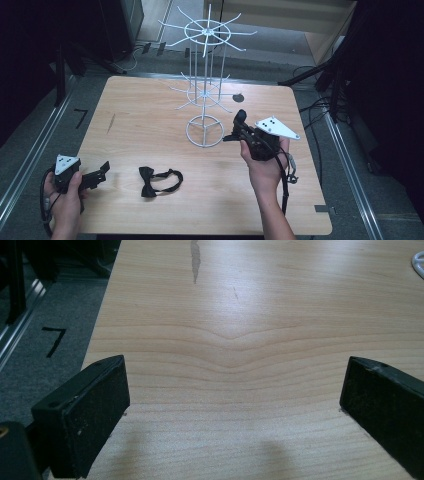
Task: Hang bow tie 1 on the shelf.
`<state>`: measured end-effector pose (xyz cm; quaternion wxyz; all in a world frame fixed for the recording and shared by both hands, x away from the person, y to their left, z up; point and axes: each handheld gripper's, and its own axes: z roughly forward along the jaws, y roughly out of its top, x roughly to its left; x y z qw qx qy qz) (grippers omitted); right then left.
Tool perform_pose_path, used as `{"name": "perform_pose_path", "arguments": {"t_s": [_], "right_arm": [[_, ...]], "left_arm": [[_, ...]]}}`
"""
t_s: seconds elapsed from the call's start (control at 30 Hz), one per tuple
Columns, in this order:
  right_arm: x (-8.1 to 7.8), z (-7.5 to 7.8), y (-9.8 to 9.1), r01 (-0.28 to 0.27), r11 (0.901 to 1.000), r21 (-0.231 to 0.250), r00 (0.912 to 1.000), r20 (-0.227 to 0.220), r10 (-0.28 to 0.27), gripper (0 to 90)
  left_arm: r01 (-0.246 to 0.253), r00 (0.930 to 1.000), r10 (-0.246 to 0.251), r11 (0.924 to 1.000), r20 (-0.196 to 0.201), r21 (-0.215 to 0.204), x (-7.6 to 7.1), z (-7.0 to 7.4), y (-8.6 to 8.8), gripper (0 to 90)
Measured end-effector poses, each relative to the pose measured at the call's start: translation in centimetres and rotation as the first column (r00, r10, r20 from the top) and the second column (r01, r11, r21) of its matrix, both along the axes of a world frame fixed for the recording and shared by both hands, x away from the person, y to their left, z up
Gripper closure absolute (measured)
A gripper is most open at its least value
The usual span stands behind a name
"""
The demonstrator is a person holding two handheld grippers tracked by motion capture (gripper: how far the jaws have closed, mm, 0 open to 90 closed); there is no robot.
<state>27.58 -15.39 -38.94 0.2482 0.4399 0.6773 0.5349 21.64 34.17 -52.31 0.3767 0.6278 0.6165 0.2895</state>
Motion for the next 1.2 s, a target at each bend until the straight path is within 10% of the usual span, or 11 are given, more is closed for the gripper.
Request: {"name": "perform_pose_path", "arguments": {"t_s": [1.2], "right_arm": [[2.0, 0.1, 2.8, -0.018, 0.9995, -0.026, 0.9998, -0.004, 0.018, 87.8]], "left_arm": [[0.001, 1.0000, -0.001, 1.0000, -0.006, -0.004, 0.0, 0.0, 0.1, 0.0]]}}
